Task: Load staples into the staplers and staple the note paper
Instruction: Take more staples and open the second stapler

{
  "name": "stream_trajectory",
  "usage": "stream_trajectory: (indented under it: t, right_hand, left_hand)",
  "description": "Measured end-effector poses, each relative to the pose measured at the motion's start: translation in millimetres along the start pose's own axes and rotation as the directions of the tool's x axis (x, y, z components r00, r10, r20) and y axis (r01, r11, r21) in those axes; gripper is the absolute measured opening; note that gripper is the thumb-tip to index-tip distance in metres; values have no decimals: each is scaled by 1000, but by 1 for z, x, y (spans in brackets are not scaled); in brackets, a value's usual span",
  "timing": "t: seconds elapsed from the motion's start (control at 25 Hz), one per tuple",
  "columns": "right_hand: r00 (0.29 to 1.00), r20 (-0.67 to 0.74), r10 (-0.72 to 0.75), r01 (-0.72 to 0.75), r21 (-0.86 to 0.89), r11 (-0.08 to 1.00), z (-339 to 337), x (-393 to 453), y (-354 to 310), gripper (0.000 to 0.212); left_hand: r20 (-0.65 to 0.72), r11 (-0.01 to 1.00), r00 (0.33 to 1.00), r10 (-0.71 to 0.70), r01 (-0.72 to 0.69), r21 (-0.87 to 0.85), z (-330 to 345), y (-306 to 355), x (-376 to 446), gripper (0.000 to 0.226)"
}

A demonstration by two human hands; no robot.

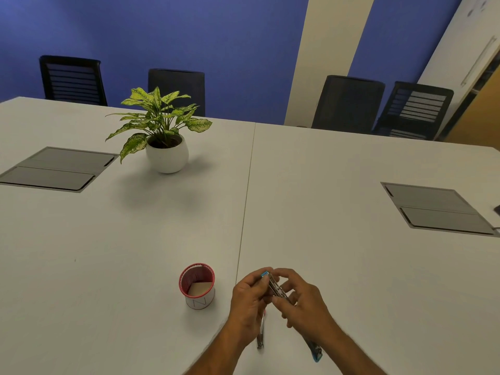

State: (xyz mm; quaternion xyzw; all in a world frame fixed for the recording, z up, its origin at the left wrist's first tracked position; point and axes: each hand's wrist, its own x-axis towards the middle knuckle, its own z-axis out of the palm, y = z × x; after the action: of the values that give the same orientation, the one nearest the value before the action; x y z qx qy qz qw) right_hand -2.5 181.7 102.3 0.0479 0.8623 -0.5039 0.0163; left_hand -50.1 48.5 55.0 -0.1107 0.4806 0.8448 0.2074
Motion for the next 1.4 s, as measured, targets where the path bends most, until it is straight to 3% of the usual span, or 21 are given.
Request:
stream_trajectory:
  t: [0.28, 0.8, 1.16, 1.4]
  right_hand:
    - [994, 34, -106, 111, -196, 974, -4, 5, 5, 32]
    - [996, 22, -87, 90, -200, 976, -5, 10, 2, 23]
    - [998, -49, -28, 26, -46, 999, -5, 2, -2, 14]
    - [974, -8, 226, -214, 288, 933, -4, 2, -3, 12]
  left_hand:
    - [-18, 1000, 1000, -5, 5, 16, 0, -1, -2, 20]
    - [-54, 999, 998, -13, 15, 37, -2, 1, -3, 19]
    - [-101, 1000, 995, -26, 26, 1, -7, 7, -1, 18]
    - [-101, 1000, 995, -13, 14, 13, -8, 8, 1, 19]
